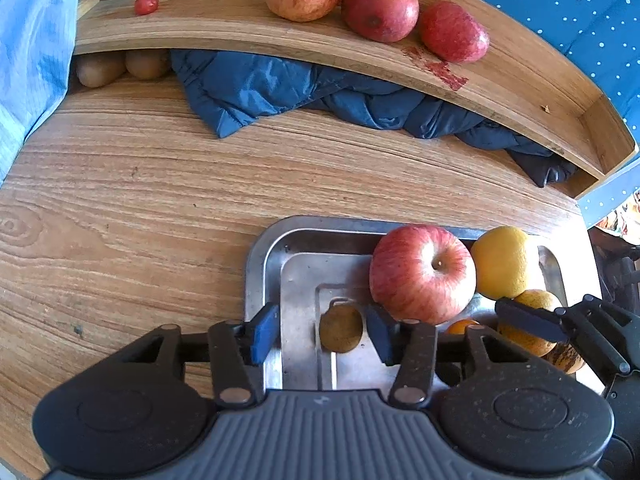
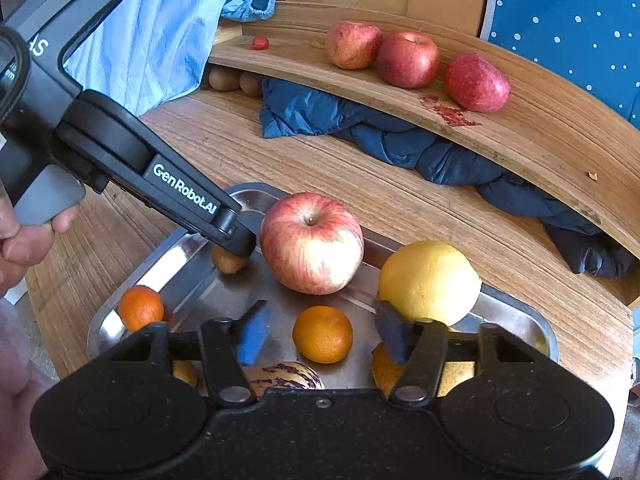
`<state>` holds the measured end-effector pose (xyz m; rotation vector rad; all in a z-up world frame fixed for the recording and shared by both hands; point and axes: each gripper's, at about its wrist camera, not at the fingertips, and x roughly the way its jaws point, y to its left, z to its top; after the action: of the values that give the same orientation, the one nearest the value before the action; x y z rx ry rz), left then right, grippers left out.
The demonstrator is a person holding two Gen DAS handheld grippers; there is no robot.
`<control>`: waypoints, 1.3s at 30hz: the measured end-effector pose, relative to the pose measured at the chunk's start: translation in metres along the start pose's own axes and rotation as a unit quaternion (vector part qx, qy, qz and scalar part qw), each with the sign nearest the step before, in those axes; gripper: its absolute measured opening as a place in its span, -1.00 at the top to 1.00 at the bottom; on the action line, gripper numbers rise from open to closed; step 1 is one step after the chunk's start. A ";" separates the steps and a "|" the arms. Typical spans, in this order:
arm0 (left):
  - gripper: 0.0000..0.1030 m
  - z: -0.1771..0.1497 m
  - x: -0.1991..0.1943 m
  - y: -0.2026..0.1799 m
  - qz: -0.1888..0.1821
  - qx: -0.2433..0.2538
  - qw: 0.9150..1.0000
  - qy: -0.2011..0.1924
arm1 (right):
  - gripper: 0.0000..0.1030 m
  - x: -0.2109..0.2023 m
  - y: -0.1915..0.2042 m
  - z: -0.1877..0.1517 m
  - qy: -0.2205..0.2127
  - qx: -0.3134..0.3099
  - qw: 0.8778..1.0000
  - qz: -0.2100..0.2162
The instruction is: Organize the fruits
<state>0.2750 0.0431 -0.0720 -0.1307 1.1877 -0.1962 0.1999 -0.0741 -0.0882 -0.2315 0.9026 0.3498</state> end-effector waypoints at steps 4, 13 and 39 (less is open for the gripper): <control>-0.14 0.001 0.000 -0.002 0.003 0.012 1.000 -0.001 | -0.58 0.000 0.002 -0.002 -0.006 0.002 1.000 0.000; -0.74 0.001 -0.015 0.000 0.034 -0.007 0.999 -0.024 | -0.89 -0.016 0.001 -0.002 -0.035 -0.004 0.999 0.002; -0.99 -0.099 -0.105 -0.044 0.105 -0.060 0.965 -0.231 | -0.99 -0.135 -0.037 -0.068 -0.166 0.093 0.981 -0.035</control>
<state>0.1419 0.0230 -0.0040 -0.1451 0.7389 0.0927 0.0883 -0.1581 -0.0192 -0.0288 0.5903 0.2276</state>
